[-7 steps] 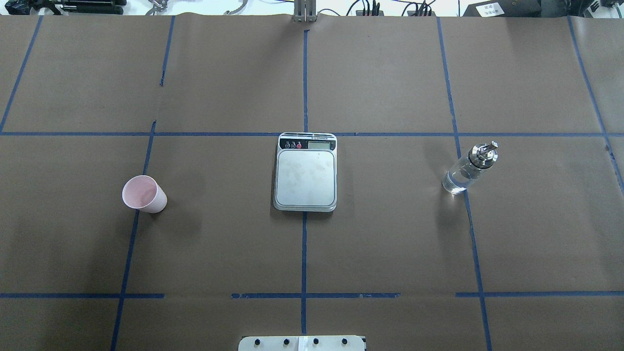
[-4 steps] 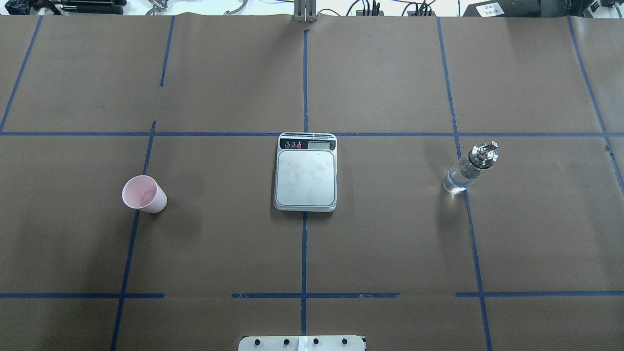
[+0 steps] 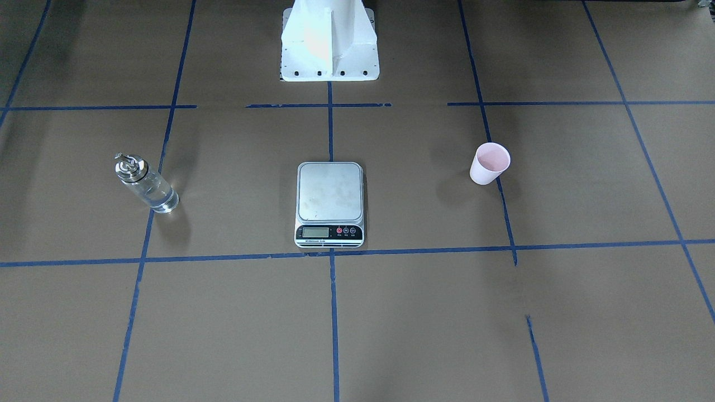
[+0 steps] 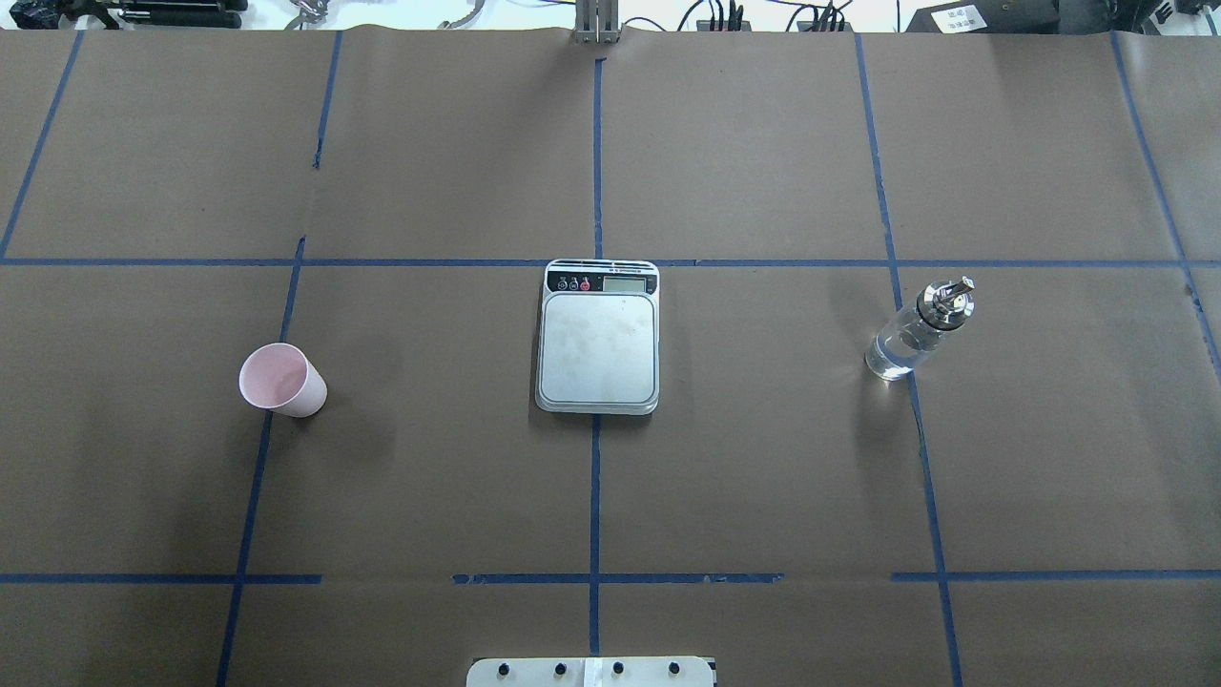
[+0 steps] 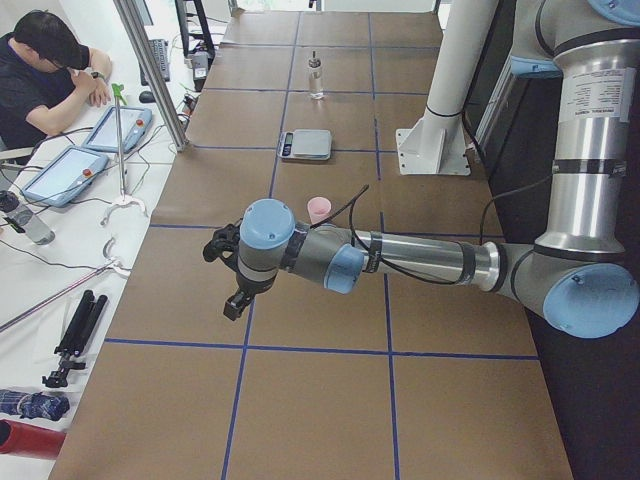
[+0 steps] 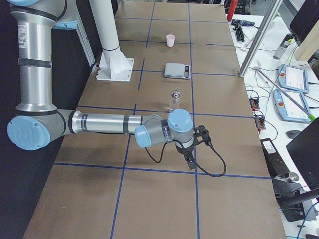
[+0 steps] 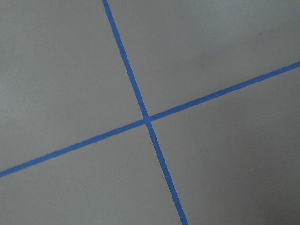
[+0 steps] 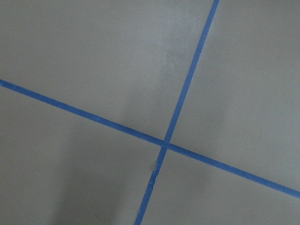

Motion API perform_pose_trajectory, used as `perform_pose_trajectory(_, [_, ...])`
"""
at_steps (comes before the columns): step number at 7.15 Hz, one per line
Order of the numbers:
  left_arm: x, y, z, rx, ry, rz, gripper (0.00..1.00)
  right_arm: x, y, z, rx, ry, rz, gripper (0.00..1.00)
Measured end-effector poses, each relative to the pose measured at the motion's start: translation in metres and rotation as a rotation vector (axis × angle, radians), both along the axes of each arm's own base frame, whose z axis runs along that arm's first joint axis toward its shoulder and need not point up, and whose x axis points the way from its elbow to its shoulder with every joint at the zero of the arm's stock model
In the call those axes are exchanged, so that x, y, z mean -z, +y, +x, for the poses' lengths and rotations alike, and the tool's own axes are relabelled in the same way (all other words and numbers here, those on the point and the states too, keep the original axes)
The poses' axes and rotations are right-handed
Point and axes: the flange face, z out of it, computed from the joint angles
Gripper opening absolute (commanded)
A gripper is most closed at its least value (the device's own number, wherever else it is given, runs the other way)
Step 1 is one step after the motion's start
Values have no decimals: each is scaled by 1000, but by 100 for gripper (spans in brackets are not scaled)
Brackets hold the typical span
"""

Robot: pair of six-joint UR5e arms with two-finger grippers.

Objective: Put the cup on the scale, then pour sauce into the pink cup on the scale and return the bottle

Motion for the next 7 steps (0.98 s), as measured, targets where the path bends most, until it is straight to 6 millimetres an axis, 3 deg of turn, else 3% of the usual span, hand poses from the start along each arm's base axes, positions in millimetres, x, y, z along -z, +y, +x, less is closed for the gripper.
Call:
perform_pose_trajectory(2, [26, -6, 1, 9, 0, 242, 100, 0, -1, -1, 3, -8, 15, 100])
perform_pose_trajectory(4, [37, -20, 13, 66, 95, 216, 100, 2, 1, -4, 11, -45, 11, 100])
perform_pose_trajectory(5, [43, -18, 39, 54, 153, 201, 100, 6, 2, -5, 15, -62, 14, 100])
perform_pose_trajectory(7, [69, -2, 119, 36, 289, 88, 100, 9, 4, -7, 22, -90, 12, 100])
